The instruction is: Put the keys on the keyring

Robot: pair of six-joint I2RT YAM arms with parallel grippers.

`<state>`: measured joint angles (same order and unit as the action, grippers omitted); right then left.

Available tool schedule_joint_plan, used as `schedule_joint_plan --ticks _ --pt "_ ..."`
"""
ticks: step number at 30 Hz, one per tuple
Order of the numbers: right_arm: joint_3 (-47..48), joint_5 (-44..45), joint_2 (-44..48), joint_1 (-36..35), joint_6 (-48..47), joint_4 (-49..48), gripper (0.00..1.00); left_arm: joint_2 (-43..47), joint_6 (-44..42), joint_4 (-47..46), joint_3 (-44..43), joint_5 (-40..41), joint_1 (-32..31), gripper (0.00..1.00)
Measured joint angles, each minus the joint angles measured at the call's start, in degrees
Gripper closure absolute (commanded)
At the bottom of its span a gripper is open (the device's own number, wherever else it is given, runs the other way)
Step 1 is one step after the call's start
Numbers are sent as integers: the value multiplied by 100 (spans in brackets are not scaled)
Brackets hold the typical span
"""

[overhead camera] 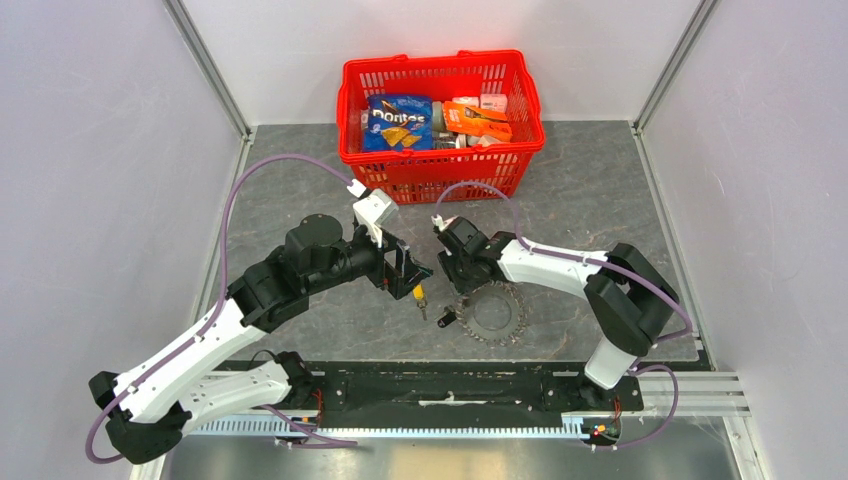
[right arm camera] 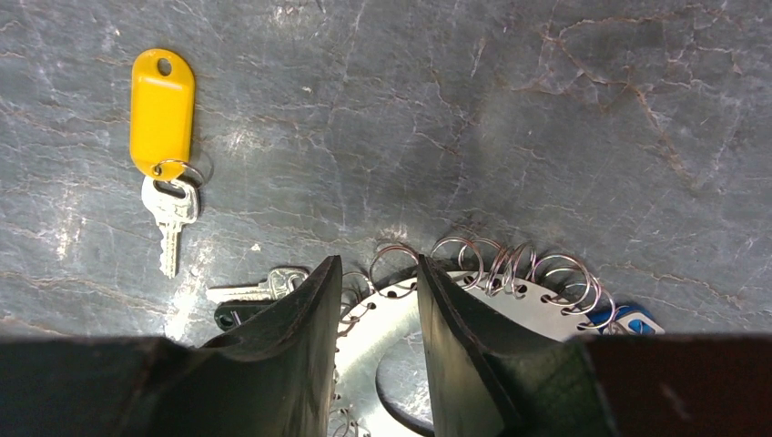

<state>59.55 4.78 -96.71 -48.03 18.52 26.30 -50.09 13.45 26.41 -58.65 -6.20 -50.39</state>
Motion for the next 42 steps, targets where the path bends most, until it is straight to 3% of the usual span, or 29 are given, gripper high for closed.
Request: schedule_joint_plan --ticks 42 --pt "11 1069 -238 -387 -98 221 67 17 11 -13 2 -46 0 4"
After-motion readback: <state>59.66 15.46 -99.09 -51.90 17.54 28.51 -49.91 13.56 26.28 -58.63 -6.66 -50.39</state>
